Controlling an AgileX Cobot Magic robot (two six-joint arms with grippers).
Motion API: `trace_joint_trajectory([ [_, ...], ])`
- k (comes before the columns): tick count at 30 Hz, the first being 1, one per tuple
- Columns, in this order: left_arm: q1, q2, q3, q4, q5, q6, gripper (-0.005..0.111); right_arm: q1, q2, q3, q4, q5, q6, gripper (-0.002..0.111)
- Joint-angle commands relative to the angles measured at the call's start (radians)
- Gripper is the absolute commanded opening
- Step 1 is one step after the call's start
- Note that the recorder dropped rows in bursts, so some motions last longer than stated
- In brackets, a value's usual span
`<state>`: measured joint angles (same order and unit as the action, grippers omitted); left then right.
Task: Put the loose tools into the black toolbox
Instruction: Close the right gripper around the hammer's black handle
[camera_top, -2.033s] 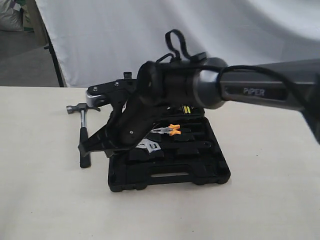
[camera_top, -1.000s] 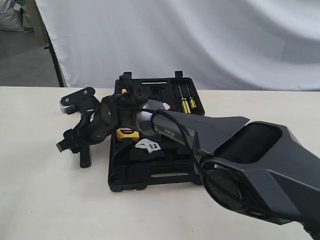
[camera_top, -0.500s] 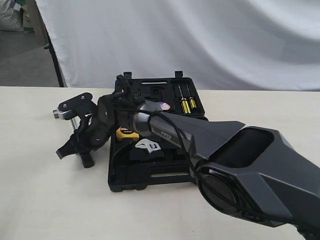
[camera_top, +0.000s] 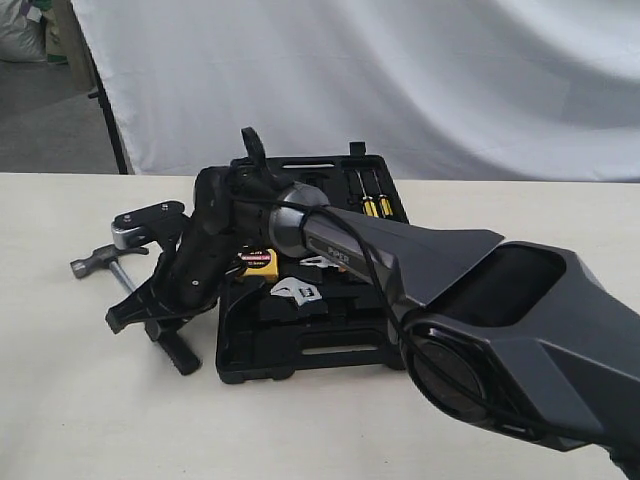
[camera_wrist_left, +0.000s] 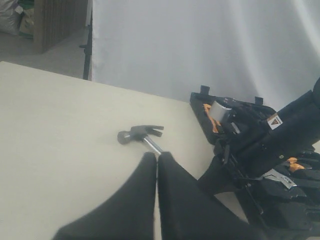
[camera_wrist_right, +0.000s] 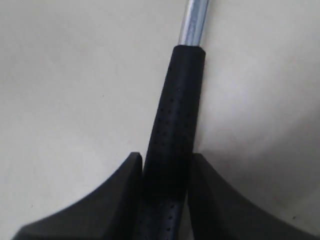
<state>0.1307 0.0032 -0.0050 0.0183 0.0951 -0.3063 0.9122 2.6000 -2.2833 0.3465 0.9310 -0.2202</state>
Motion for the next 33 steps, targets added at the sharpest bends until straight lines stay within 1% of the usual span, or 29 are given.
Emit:
trace_joint_trajectory([
  [1, 0.025, -0.003, -0.003, 0.004, -0.007, -0.005, 0.001, 0.002, -0.014, 0.004, 0.029, 0.052, 0.017, 0.0],
  [7, 0.025, -0.003, -0.003, 0.004, -0.007, -0.005, 0.001, 0.011, -0.014, 0.004, 0.022, 0.076, 0.052, 0.0],
  [15, 0.025, -0.003, -0.003, 0.004, -0.007, -0.005, 0.001, 0.033, -0.021, 0.004, 0.034, 0.206, 0.054, 0.0],
  [21, 0.025, -0.003, -0.003, 0.004, -0.007, -0.005, 0.001, 0.058, -0.064, 0.004, -0.031, 0.201, 0.056, 0.0],
  [25, 0.025, -0.003, -0.003, 0.004, -0.007, -0.005, 0.001, 0.067, -0.087, 0.004, -0.058, 0.243, 0.058, 0.0],
  [28, 0.025, -0.003, -0.003, 0.004, -0.007, -0.005, 0.001, 0.07, -0.091, 0.006, -0.063, 0.29, 0.058, 0.0],
  [33, 0.025, -0.003, -0.003, 0.004, -0.007, -0.005, 0.001, 0.077, -0.095, 0.006, -0.05, 0.29, 0.058, 0.0],
])
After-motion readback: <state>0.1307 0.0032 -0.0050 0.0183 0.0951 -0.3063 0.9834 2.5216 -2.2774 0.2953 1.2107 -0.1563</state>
